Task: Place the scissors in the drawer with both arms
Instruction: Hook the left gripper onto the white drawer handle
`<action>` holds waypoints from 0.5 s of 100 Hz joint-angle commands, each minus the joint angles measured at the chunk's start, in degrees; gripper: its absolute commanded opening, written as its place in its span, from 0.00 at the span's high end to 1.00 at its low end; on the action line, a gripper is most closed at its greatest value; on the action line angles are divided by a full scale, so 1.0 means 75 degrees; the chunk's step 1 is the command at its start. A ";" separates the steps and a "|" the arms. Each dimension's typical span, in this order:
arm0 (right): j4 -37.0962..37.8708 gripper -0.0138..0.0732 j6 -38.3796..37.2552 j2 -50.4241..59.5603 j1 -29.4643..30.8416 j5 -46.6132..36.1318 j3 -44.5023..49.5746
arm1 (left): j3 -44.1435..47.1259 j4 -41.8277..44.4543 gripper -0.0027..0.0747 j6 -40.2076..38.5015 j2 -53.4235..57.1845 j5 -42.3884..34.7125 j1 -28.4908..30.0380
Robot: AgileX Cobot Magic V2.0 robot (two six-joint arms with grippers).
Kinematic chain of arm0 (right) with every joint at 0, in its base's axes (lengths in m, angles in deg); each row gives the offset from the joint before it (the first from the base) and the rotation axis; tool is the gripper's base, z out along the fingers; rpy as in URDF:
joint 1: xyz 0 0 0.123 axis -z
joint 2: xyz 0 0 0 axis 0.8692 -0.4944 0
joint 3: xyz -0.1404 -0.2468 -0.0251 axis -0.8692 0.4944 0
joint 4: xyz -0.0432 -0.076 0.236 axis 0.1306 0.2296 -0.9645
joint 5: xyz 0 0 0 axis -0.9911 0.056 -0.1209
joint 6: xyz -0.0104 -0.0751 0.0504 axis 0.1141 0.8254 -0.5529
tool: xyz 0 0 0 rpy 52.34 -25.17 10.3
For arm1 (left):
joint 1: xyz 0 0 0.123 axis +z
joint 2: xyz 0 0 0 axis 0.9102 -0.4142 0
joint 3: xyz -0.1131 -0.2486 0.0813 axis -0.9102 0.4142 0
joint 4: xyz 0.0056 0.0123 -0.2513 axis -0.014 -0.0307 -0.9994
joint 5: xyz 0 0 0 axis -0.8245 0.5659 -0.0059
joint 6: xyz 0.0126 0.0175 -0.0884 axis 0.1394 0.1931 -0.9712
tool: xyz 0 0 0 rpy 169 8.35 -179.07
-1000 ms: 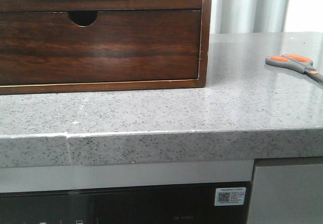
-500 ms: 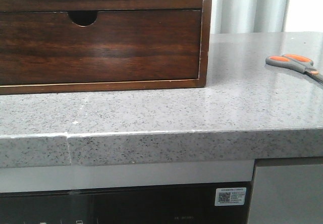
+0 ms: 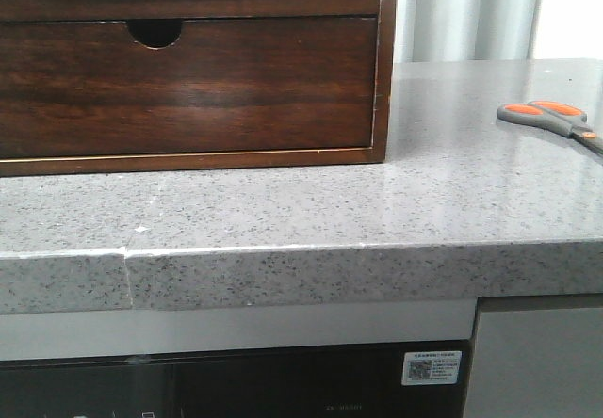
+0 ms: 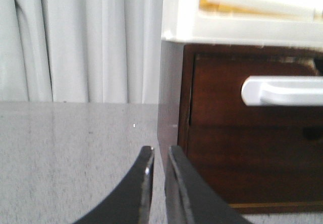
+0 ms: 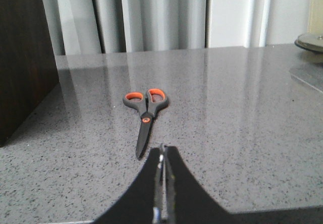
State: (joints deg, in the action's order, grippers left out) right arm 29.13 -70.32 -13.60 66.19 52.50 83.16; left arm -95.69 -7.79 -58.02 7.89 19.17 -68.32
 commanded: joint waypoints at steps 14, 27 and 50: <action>-0.0455 0.98 0.0042 -0.1417 0.0048 0.0207 -0.1173 | -0.1422 -0.0002 0.96 -0.0075 -0.1186 -0.0335 0.0023; -0.0455 0.98 0.0042 -0.2257 0.0048 0.0475 -0.1723 | -0.1550 -0.0002 0.96 -0.0075 -0.1815 -0.0918 0.0023; -0.0455 0.98 0.0042 -0.3095 0.0048 0.0267 -0.1974 | -0.1587 -0.0002 0.91 -0.0075 -0.2532 -0.1212 0.0023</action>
State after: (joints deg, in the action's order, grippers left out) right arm 25.74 -70.32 -34.75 66.19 59.21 70.50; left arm -105.42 -7.79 -58.15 -8.84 15.23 -68.32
